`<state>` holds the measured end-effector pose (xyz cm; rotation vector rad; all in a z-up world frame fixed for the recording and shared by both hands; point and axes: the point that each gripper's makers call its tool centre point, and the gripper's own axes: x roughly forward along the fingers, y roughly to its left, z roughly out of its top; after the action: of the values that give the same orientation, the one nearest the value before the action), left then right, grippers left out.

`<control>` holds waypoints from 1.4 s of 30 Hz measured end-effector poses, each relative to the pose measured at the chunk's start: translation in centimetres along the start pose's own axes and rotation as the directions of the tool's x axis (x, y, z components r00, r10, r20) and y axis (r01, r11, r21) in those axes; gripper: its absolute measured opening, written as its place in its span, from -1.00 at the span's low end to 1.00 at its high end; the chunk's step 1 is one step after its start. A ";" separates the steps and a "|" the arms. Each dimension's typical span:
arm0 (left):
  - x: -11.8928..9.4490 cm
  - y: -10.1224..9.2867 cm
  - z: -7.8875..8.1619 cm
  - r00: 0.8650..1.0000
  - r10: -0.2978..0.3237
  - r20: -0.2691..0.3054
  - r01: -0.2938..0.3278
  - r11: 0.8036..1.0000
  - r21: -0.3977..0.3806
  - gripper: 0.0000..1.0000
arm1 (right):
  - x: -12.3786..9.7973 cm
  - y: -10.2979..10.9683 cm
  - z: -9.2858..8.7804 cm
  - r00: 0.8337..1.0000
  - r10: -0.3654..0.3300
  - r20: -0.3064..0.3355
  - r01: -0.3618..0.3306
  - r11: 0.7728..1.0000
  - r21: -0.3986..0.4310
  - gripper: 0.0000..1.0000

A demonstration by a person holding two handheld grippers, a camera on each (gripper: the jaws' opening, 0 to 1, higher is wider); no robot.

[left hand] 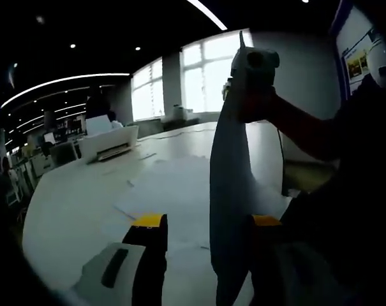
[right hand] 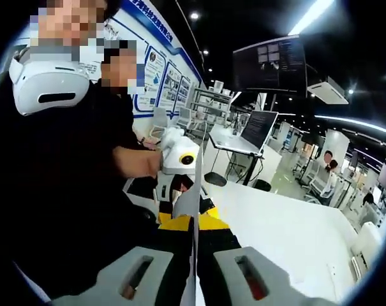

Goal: Organize the stack of printing papers by aligning and flattening the scattered papers on the table

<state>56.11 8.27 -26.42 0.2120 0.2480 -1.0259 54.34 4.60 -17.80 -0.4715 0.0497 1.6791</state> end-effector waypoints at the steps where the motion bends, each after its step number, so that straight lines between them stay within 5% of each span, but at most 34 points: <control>1: 0.0 0.0 0.0 1.000 -0.001 0.000 0.001 1.000 0.000 0.01 | 0.0 0.0 0.0 1.000 0.002 -0.001 -0.002 1.000 -0.001 -1.00; 20: 0.8 -1.4 0.1 0.998 -0.054 -0.007 0.054 0.998 0.017 -0.25 | 1.6 1.1 0.2 0.998 0.057 -0.018 -0.058 0.998 -0.019 -1.00; 35: 0.8 -3.1 0.3 0.991 -0.131 -0.010 0.131 0.989 0.061 -0.88 | 2.4 1.6 0.2 0.996 0.088 -0.035 -0.089 0.996 -0.019 -1.00; 42: 1.0 -3.6 -0.4 0.987 -0.153 -0.039 0.155 0.986 0.066 -0.89 | 2.9 1.3 -0.5 0.996 0.066 -0.059 -0.068 0.997 -0.032 -1.00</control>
<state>53.44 5.78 -27.29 0.2760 0.2629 -1.1861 53.01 6.95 -19.56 -0.5494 0.0810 1.7344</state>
